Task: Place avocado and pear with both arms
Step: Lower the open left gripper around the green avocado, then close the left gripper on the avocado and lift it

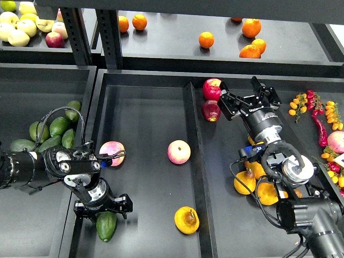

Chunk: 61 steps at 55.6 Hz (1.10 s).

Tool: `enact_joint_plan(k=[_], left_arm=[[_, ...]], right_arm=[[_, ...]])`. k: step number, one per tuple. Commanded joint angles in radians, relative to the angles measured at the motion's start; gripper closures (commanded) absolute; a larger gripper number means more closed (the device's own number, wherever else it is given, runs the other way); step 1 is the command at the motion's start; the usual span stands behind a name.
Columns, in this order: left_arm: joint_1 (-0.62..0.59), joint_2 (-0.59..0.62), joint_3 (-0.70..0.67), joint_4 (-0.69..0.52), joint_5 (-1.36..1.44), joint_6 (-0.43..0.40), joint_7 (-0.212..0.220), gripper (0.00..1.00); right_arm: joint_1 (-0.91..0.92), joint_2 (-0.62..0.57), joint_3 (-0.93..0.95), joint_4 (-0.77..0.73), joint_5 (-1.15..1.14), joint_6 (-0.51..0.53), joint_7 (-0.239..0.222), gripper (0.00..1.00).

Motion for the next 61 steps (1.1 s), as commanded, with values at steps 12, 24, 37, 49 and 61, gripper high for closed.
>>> enact_joint_plan(k=[12, 24, 37, 49, 61], left_arm=[[0.03, -0.039, -0.003, 0.04, 0.001, 0.0, 0.0, 0.07], [0.03, -0.039, -0.003, 0.054, 0.001, 0.0, 0.0, 0.21], [0.032, -0.033, -0.015, 0.056, -0.009, 0.0, 0.0, 0.59], [0.032, -0.033, -0.031, 0.063, -0.015, 0.0, 0.0, 0.74], [0.035, -0.033, -0.17, 0.056, -0.015, 0.0, 0.0, 0.82]], right_arm=[[-0.009, 0.0, 0.003, 0.015, 0.0, 0.0, 0.002, 0.0], [-0.01, 0.0, 0.003, 0.02, 0.0, 0.001, 0.002, 0.0], [-0.021, 0.0, 0.001, 0.021, 0.0, 0.005, 0.002, 0.0], [-0.024, 0.0, 0.001, 0.021, 0.0, 0.005, 0.003, 0.0], [-0.024, 0.0, 0.003, 0.027, 0.0, 0.006, 0.003, 0.0]])
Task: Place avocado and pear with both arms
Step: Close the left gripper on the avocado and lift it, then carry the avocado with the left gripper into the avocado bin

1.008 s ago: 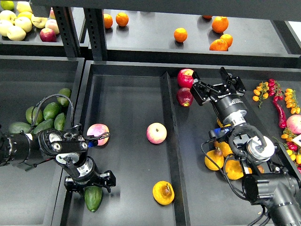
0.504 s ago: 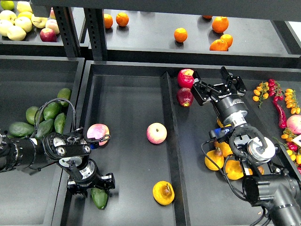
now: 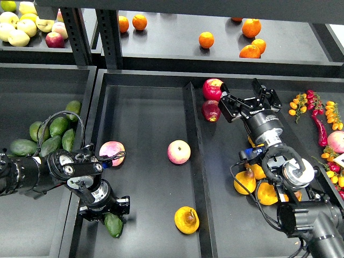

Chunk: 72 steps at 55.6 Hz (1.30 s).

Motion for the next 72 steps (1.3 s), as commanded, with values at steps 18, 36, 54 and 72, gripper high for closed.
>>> enact_joint_plan(k=[18, 36, 54, 72], left_arm=[[-0.032, 0.038, -0.23, -0.016, 0.001, 0.0, 0.0, 0.82], [-0.129, 0.269, -0.284, -0.002, 0.001, 0.0, 0.0, 0.81], [-0.11, 0.457, -0.281, 0.039, 0.006, 0.0, 0.0, 0.81], [-0.014, 0.496, -0.278, 0.133, 0.015, 0.0, 0.0, 0.8]], right_arm=[[-0.03, 0.0, -0.002, 0.021, 0.0, 0.002, 0.0, 0.0], [-0.047, 0.0, 0.002, 0.064, 0.0, 0.024, 0.0, 0.0], [-0.051, 0.0, 0.0, 0.074, -0.002, 0.042, 0.0, 0.0], [-0.083, 0.0, 0.0, 0.087, -0.003, 0.071, 0.0, 0.0]])
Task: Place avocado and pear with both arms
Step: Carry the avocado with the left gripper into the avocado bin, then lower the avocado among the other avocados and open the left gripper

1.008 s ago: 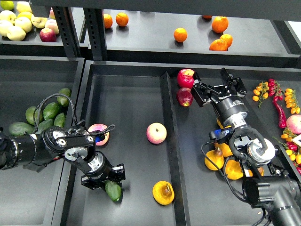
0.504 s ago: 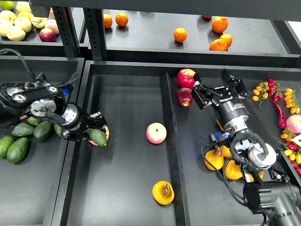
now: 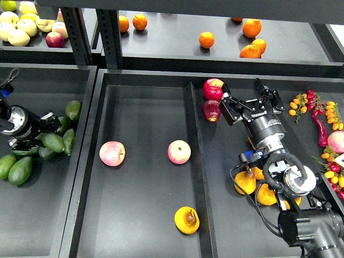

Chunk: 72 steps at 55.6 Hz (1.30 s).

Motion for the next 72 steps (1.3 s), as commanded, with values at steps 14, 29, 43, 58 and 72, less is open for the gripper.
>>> enact_joint_plan(k=[14, 29, 43, 58, 72], left_arm=[[0.088, -0.022, -0.006, 0.048, 0.027, 0.0, 0.0, 0.79], [0.135, -0.089, -0.015, 0.093, 0.032, 0.0, 0.0, 0.77], [0.145, -0.157, -0.015, 0.128, 0.032, 0.0, 0.0, 0.73], [0.158, -0.175, -0.015, 0.153, 0.053, 0.0, 0.0, 0.57], [0.161, -0.175, -0.015, 0.153, 0.061, 0.0, 0.0, 0.48]], right_arm=[[-0.031, 0.0, 0.0, 0.008, -0.002, 0.036, 0.0, 0.0], [-0.043, 0.0, 0.005, 0.012, -0.002, 0.045, 0.0, 0.0], [-0.045, 0.0, 0.008, 0.015, -0.002, 0.045, 0.0, 0.0], [-0.045, 0.0, 0.008, 0.015, -0.002, 0.045, 0.0, 0.0], [-0.045, 0.0, 0.008, 0.013, -0.002, 0.045, 0.0, 0.0]])
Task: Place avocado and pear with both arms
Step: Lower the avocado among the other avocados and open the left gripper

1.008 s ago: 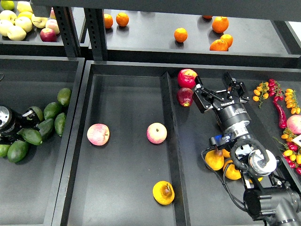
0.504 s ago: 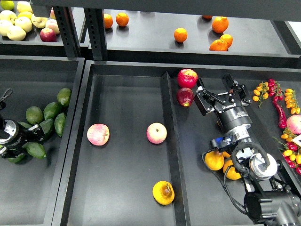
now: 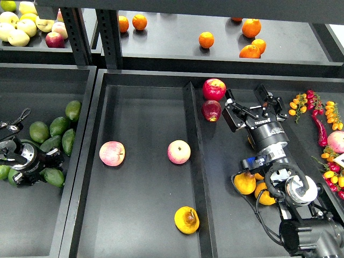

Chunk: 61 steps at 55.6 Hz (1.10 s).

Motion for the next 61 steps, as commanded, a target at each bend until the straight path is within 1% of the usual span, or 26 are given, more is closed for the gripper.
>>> enact_joint_plan(k=[1, 3, 8, 15, 24, 31, 37, 39, 44, 49, 53, 61], left_arm=[[0.0, 0.0, 0.0, -0.001, 0.002, 0.0, 0.0, 0.47], [0.002, 0.0, 0.001, -0.001, 0.002, 0.0, 0.0, 0.43], [0.0, 0.0, 0.001, -0.001, 0.027, 0.0, 0.0, 0.42], [0.0, 0.0, 0.0, -0.003, 0.045, 0.0, 0.0, 0.35], [-0.006, -0.003, -0.002, -0.006, 0.045, 0.0, 0.0, 0.33], [-0.009, -0.002, -0.005, -0.012, 0.047, 0.0, 0.0, 0.26], [-0.018, 0.008, -0.02, -0.033, 0.047, 0.0, 0.0, 0.15], [-0.033, 0.012, -0.035, -0.044, 0.047, 0.0, 0.0, 0.11], [-0.063, 0.035, -0.064, -0.066, 0.045, 0.0, 0.0, 0.08], [-0.105, 0.084, -0.109, -0.082, 0.036, 0.0, 0.0, 0.03], [-0.121, 0.112, -0.166, -0.084, 0.025, 0.0, 0.0, 0.02], [-0.116, 0.164, -0.33, -0.084, -0.074, 0.0, 0.0, 0.02]], right_arm=[[0.0, 0.0, 0.0, -0.002, 0.0, 0.0, 0.0, 0.0], [0.0, 0.0, 0.0, -0.002, 0.0, 0.0, 0.0, 0.0], [0.0, 0.0, 0.0, -0.002, 0.0, 0.0, 0.0, 0.0], [-0.001, 0.0, 0.0, -0.002, 0.0, 0.0, 0.0, 0.0], [-0.001, 0.0, 0.0, 0.0, 0.0, 0.0, 0.0, 0.0], [-0.006, 0.0, 0.0, -0.002, 0.0, 0.0, 0.0, 0.0], [-0.006, 0.0, 0.002, 0.0, 0.0, 0.0, 0.0, 0.0], [-0.006, 0.0, 0.002, 0.0, 0.0, 0.0, 0.0, 0.0], [-0.006, 0.0, 0.002, 0.0, 0.0, 0.0, 0.0, 0.0], [-0.008, 0.0, 0.002, 0.0, -0.001, 0.0, 0.0, 0.0], [-0.011, 0.0, 0.002, 0.0, 0.0, 0.0, 0.0, 0.0], [-0.023, 0.0, -0.002, 0.0, -0.001, 0.001, -0.002, 0.0]])
